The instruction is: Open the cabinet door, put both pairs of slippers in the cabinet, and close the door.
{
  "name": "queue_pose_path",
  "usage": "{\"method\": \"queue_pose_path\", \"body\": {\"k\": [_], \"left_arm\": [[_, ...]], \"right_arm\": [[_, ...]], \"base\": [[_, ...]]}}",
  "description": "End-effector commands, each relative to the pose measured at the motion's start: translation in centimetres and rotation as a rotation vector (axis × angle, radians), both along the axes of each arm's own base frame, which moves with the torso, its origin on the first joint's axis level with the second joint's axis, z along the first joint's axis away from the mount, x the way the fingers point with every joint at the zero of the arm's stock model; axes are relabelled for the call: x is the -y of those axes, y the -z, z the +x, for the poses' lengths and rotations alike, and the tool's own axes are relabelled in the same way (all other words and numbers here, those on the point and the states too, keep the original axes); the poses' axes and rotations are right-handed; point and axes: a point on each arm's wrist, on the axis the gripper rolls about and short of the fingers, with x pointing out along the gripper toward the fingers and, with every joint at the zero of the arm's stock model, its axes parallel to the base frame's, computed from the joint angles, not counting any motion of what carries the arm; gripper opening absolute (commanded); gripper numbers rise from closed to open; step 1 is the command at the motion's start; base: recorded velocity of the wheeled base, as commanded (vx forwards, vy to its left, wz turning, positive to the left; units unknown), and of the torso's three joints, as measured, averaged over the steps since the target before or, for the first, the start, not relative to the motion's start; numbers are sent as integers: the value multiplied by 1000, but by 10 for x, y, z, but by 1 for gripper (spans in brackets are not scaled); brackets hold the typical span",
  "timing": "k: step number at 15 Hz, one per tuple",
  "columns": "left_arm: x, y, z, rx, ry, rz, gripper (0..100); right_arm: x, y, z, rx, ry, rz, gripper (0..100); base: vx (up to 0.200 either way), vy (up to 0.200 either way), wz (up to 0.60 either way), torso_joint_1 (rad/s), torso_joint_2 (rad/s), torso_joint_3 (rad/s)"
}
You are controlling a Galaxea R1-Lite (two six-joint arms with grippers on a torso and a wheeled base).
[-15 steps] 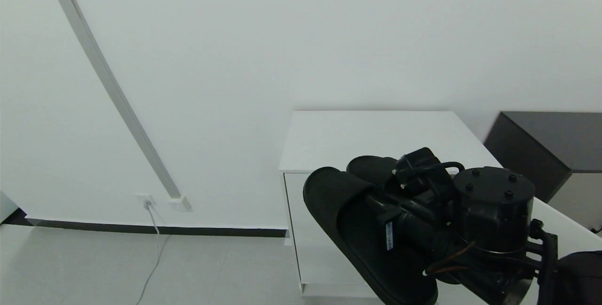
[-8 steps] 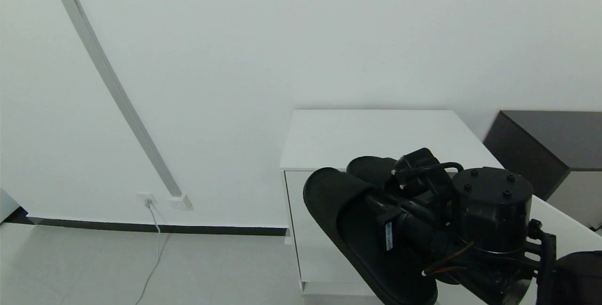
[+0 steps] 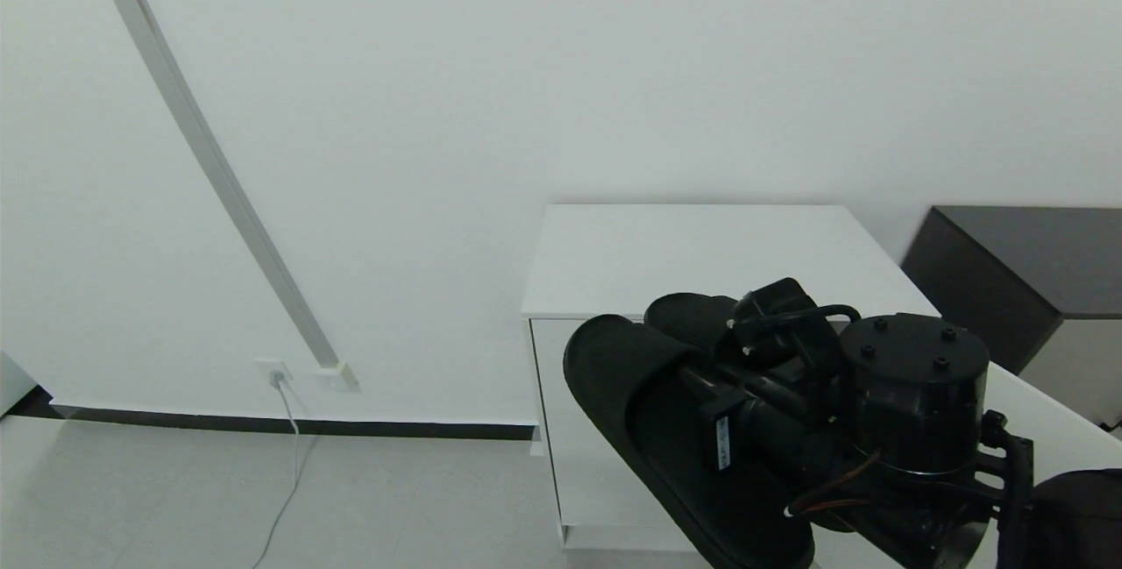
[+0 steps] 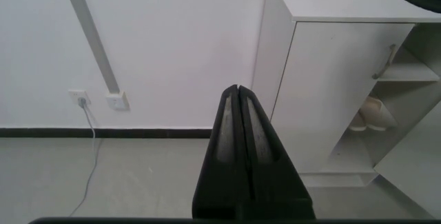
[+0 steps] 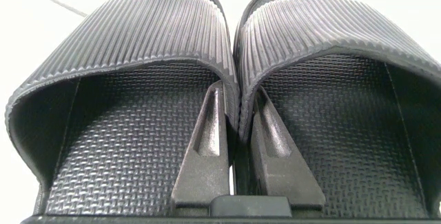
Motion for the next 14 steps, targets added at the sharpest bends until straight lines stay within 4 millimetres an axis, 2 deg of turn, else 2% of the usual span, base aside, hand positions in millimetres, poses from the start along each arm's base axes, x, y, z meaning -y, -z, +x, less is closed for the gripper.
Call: {"method": "queue_pose_path", "body": {"k": [1,14], "left_arm": [[0,0,0,-1,-1,0,0],[0,0,0,-1,-1,0,0]], "right_arm": [[-1,1,1,-1,0,-1,0],[0,0,1,13,3,16,0]], "base": [[0,-200,0,7,2,7],[0,-200,0,2,2,3]]}}
